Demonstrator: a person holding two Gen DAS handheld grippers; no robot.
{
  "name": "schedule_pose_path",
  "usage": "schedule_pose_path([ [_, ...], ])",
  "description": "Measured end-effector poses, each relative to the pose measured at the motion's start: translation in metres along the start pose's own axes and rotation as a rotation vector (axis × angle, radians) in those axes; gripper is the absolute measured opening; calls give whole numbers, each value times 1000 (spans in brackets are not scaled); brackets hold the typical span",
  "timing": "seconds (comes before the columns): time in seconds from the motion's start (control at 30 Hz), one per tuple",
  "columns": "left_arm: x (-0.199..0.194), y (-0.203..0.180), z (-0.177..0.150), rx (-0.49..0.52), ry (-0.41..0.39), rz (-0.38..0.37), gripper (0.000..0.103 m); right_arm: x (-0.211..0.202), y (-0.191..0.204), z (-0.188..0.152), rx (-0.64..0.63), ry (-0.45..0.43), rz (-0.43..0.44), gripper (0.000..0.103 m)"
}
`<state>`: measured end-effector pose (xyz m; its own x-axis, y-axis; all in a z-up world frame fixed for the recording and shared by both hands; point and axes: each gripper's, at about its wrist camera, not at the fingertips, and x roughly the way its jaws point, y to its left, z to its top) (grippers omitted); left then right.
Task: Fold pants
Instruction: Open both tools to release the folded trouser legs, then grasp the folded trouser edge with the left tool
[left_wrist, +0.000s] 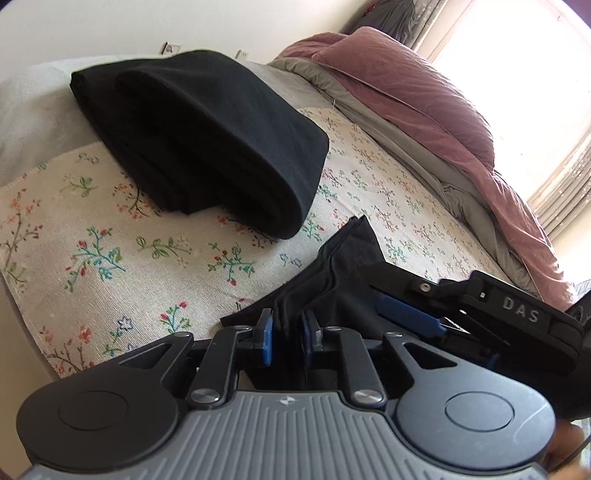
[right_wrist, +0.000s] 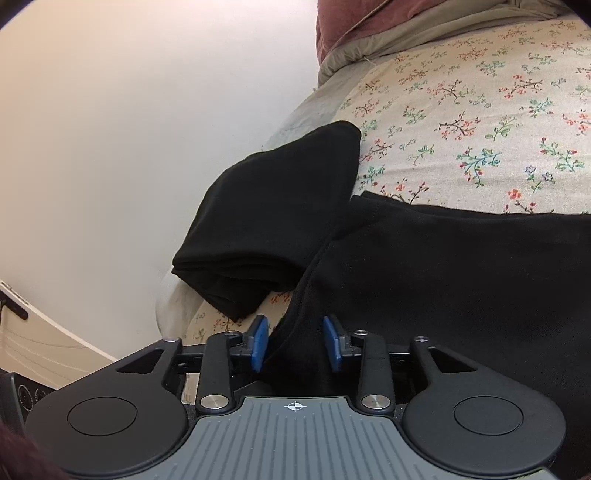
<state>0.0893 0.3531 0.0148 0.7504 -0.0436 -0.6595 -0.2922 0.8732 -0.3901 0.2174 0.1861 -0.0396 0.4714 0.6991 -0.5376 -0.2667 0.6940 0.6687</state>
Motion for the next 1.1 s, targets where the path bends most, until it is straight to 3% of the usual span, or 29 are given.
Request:
schedule_pose_path([
  [0.03, -5, -2, 0, 24, -35, 30, 43, -8, 0, 2, -13, -12, -9, 56],
  [0.1, -13, -7, -1, 63, -82, 63, 47, -29, -2, 7, -45, -34, -46, 56],
  [0.23, -20, -23, -6, 127, -102, 17, 54, -76, -19, 10, -52, -64, -113, 65],
  [0.47, -4, -90, -45, 375, -33, -103, 64, -170, -66, -5, -34, -121, -238, 73],
  [0.7, 9, -149, -96, 531, 69, -247, 68, -251, -110, -31, -2, -157, -366, 78],
  [0.93, 17, -200, -156, 735, 156, -384, 68, -304, -140, -70, 15, -147, -443, 78],
  [1.1, 11, -222, -194, 935, 149, -480, 68, -321, -157, -100, 12, -101, -494, 78],
])
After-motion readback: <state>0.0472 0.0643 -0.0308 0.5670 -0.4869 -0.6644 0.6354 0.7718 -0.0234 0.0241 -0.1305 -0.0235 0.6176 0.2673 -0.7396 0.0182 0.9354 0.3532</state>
